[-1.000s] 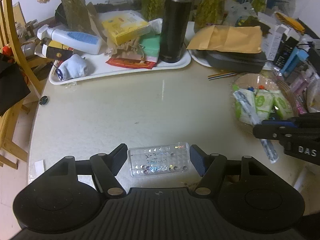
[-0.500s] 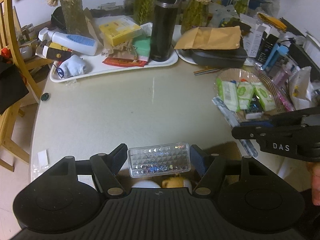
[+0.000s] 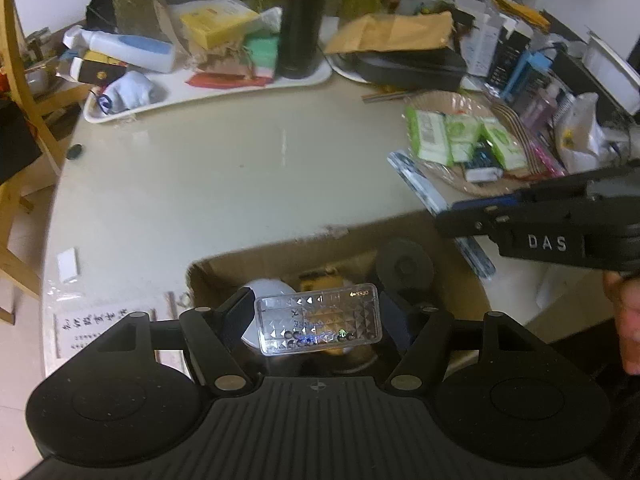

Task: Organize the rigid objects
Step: 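Carry clear case with left tool while right tool carries strip to box, then open right gripper releasing strip into box while left gripper releases clear case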

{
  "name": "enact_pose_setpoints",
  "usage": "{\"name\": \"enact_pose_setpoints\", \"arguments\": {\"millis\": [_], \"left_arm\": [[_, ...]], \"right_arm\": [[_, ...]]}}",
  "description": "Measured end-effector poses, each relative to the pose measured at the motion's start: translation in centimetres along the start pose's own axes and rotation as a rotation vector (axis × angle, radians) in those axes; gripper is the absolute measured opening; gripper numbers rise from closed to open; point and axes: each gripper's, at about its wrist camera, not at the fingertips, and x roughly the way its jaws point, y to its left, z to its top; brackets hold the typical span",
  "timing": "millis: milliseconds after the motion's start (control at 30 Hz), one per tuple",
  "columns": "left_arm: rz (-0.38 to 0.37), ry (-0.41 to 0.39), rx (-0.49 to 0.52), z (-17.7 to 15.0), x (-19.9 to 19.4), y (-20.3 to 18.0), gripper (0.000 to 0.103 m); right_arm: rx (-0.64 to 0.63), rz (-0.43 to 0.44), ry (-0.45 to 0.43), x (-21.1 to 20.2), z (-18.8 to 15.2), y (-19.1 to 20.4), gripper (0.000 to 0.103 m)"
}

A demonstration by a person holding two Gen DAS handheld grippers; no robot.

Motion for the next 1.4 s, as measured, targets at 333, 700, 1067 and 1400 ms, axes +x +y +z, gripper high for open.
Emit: {"name": "enact_pose_setpoints", "arguments": {"millis": [333,700,1067,1400], "left_arm": [[-0.007,-0.064,0.031,-1.9,-1.2,-0.6,0.075],[0.034,-0.129,0.005,-3.9,-4.2,0.7,0.075],[0.040,-0.135,-0.049,-4.7,-4.8,1.5,0.075],[0.046,-0.125,-0.057,-5.2,-4.9,1.7,0.076]], "right_arm": [[0.001,-0.005,0.014,-0.1,-0.9,0.1,0.017],[0.020,0.043,0.017,-0.5,-1.3,1.3,0.017],[0.017,0.085,0.066,0.9,-1.5,3.8,0.056],[-0.019,-0.001,0.036,0.4,-1.9,3.9,0.095]]}}
